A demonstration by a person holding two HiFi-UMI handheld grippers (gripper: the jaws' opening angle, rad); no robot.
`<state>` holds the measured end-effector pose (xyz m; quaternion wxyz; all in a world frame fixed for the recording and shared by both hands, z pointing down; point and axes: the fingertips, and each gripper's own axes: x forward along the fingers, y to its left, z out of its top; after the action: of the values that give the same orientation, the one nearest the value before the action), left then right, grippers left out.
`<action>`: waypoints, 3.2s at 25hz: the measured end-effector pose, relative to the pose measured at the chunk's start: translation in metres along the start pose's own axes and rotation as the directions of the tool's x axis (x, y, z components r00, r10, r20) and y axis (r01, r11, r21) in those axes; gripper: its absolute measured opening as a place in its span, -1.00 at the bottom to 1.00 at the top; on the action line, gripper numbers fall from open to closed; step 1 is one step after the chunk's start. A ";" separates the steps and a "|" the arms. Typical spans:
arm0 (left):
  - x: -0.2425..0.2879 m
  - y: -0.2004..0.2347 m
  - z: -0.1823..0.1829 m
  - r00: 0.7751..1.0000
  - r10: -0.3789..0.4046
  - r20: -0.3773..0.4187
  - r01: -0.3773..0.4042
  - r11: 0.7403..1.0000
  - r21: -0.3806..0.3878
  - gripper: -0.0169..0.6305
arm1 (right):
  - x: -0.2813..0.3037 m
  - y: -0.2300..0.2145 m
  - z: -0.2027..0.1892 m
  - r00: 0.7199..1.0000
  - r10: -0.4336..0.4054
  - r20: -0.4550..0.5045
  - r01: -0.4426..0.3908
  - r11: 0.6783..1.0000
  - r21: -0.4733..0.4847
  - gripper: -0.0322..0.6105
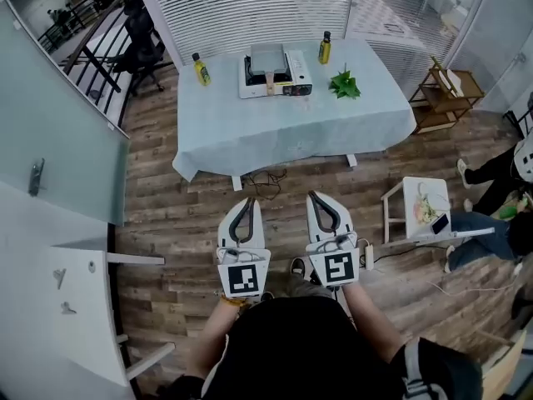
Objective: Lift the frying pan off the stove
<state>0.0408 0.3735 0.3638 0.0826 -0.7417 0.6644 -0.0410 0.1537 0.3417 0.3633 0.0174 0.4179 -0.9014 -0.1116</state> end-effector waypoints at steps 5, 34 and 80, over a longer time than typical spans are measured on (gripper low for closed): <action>0.042 -0.012 -0.006 0.999 0.022 -0.024 -0.022 1.000 -0.011 -0.87 | 0.021 -0.044 -0.019 0.999 0.015 -0.034 -0.014 1.000 0.011 -0.93; 0.217 0.101 -0.043 0.993 -0.115 0.018 0.116 0.990 -0.077 -0.87 | 0.216 -0.109 -0.040 0.986 -0.144 -0.087 0.134 0.985 -0.105 -0.93; 0.495 0.169 -0.156 0.949 -0.227 -0.217 0.146 0.931 -0.335 -0.87 | 0.463 -0.272 -0.154 0.979 -0.107 -0.175 0.101 0.994 -0.043 -0.93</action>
<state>-0.0947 -0.1459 0.4630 -0.1264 -0.7942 0.5933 -0.0362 0.0752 -0.2077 0.4256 0.0987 0.4724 -0.8712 -0.0902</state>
